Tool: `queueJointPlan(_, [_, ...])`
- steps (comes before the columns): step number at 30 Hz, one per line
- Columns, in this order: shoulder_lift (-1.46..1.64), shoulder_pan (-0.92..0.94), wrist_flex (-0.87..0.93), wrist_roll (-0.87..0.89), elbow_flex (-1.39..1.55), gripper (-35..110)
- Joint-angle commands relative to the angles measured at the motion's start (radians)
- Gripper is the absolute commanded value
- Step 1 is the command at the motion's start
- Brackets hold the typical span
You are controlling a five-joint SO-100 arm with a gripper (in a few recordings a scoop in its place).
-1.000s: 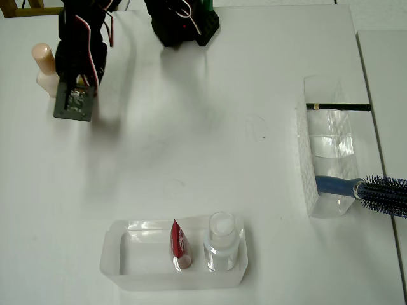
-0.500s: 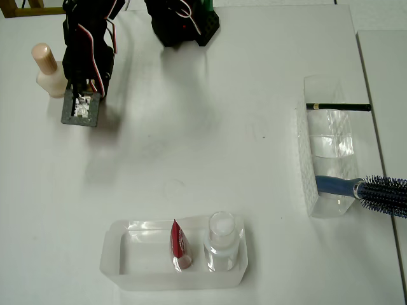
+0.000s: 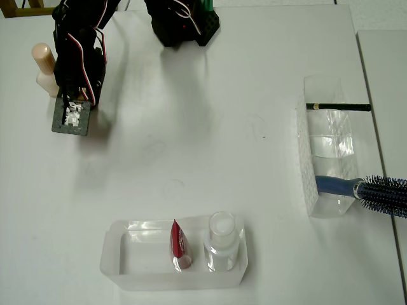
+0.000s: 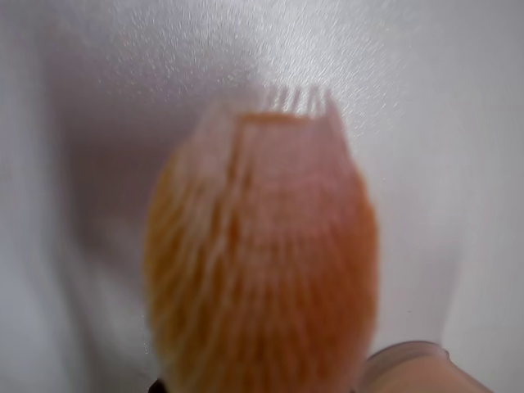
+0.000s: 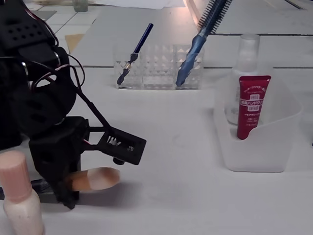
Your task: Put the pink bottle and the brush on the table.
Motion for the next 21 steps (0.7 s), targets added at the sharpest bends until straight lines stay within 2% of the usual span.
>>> queueJointPlan(1, [0.009,0.005,0.025,0.002,-0.037,0])
queueJointPlan(21, [-0.060,0.005,0.083,0.011,-0.150,19])
